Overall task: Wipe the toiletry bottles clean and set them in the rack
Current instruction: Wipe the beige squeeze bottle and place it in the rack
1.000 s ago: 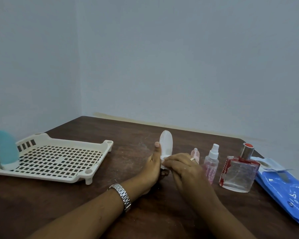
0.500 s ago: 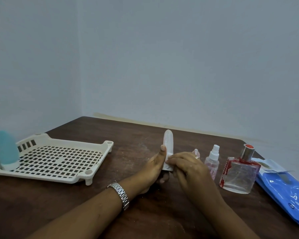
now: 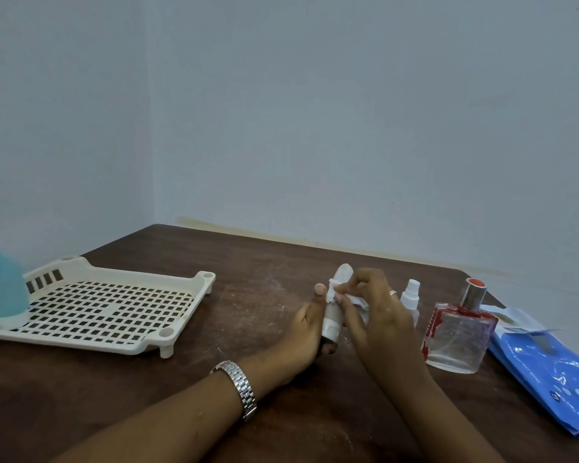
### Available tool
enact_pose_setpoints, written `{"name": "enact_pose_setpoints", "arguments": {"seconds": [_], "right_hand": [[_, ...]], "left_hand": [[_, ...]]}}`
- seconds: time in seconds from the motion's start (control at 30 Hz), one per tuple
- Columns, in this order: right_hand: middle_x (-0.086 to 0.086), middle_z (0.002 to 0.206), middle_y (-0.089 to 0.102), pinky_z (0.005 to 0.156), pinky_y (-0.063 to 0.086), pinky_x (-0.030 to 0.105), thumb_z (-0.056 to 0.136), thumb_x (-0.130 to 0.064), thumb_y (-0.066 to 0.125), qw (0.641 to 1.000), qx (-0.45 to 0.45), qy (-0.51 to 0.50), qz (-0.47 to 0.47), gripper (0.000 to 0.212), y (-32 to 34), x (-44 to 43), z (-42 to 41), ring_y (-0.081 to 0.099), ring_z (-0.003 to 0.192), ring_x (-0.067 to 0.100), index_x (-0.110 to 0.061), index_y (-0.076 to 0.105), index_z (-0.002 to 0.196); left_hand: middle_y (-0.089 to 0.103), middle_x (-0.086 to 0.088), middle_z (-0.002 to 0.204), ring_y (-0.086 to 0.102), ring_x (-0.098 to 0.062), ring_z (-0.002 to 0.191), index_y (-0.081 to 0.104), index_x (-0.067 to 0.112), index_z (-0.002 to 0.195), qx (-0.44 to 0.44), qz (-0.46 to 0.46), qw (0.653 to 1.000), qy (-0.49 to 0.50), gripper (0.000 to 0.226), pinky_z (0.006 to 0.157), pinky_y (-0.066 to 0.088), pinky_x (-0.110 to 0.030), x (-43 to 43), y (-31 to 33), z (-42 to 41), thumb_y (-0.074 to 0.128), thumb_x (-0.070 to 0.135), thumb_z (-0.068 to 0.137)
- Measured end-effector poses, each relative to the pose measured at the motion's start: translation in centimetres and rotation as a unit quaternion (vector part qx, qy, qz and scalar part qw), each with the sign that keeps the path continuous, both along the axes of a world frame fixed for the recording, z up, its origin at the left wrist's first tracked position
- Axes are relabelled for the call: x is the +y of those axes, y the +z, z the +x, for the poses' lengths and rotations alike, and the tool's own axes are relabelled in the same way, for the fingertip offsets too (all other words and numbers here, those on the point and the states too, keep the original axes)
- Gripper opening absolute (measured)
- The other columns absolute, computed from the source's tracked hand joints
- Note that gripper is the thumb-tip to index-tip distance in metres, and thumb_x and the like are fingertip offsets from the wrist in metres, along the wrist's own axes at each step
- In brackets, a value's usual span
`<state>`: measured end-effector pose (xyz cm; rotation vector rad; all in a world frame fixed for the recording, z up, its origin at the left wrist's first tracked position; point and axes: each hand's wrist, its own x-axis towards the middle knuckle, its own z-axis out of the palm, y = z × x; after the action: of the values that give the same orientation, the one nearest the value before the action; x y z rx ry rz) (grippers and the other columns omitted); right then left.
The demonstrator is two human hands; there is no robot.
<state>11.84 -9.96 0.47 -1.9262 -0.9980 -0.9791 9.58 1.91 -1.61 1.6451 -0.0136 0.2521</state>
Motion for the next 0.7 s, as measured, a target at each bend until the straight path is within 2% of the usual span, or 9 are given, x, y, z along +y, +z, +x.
{"name": "enact_pose_setpoints", "arguments": {"seconds": [0.07,0.17,0.3,0.4,0.53,0.63,0.7], "right_hand": [[-0.014,0.09,0.064,0.073,0.049,0.025,0.084,-0.012,0.065,1.0,0.011,-0.003,0.012,0.034,-0.1,-0.1,0.2,0.064,0.083,0.01,-0.032,0.04,0.095],[-0.01,0.087,0.063,0.066,0.048,0.015,0.083,-0.01,0.067,1.0,0.017,0.011,0.003,0.035,-0.5,0.0,0.0,0.062,0.078,0.006,-0.03,0.041,0.093],[-0.007,0.085,0.062,0.062,0.052,0.023,0.084,-0.015,0.064,0.997,0.015,0.053,-0.057,0.03,-1.0,0.4,-0.8,0.062,0.076,0.008,-0.032,0.04,0.091],[-0.004,0.083,0.062,0.06,0.051,0.021,0.083,-0.014,0.065,0.994,-0.026,0.044,-0.1,0.031,-1.3,0.6,-1.1,0.059,0.071,0.006,-0.03,0.041,0.093],[-0.006,0.085,0.063,0.063,0.053,0.026,0.084,-0.011,0.065,0.999,0.008,0.031,-0.036,0.032,-1.0,0.7,-0.4,0.062,0.077,0.011,-0.031,0.041,0.094],[-0.016,0.085,0.061,0.069,0.047,0.012,0.083,-0.008,0.067,0.999,0.03,0.027,0.029,0.033,-0.6,0.5,-0.1,0.06,0.084,0.002,-0.03,0.043,0.091],[-0.021,0.083,0.059,0.065,0.043,0.003,0.082,-0.007,0.068,0.997,0.05,0.032,0.052,0.036,-0.6,0.4,-0.2,0.058,0.087,-0.007,-0.032,0.043,0.088]], "left_hand": [[0.051,0.003,0.053,0.047,-0.005,0.045,0.057,0.006,0.097,-0.006,0.002,1.0,-0.001,0.071,0.049,0.039,-0.017,0.1,0.0,0.1,0.015,0.063,0.088],[0.052,0.0,0.054,0.047,-0.007,0.046,0.058,0.01,0.089,-0.002,-0.022,1.0,0.017,0.066,0.048,0.039,-0.018,0.5,0.1,0.1,0.017,0.063,0.089],[0.056,-0.001,0.056,0.052,-0.007,0.05,0.055,0.007,0.081,-0.004,-0.057,0.997,0.044,0.063,0.048,0.042,-0.014,1.0,0.4,0.2,0.019,0.057,0.093],[0.053,0.006,0.048,0.05,-0.005,0.047,0.05,0.013,0.077,0.019,-0.058,0.996,0.061,0.056,0.047,0.042,-0.016,1.1,0.5,0.3,0.02,0.057,0.094],[0.059,-0.006,0.071,0.053,-0.012,0.062,0.057,0.016,0.085,0.027,-0.051,0.998,0.033,0.058,0.053,0.044,-0.017,0.7,0.4,0.2,0.019,0.059,0.093],[0.057,-0.006,0.064,0.05,-0.01,0.049,0.059,0.017,0.087,0.016,-0.061,0.998,0.03,0.058,0.045,0.04,-0.017,0.4,0.4,0.1,0.022,0.062,0.09],[0.057,-0.003,0.059,0.05,-0.008,0.044,0.06,0.018,0.092,0.023,-0.074,0.996,0.037,0.057,0.042,0.038,-0.016,0.5,0.5,0.0,0.022,0.061,0.092]]}}
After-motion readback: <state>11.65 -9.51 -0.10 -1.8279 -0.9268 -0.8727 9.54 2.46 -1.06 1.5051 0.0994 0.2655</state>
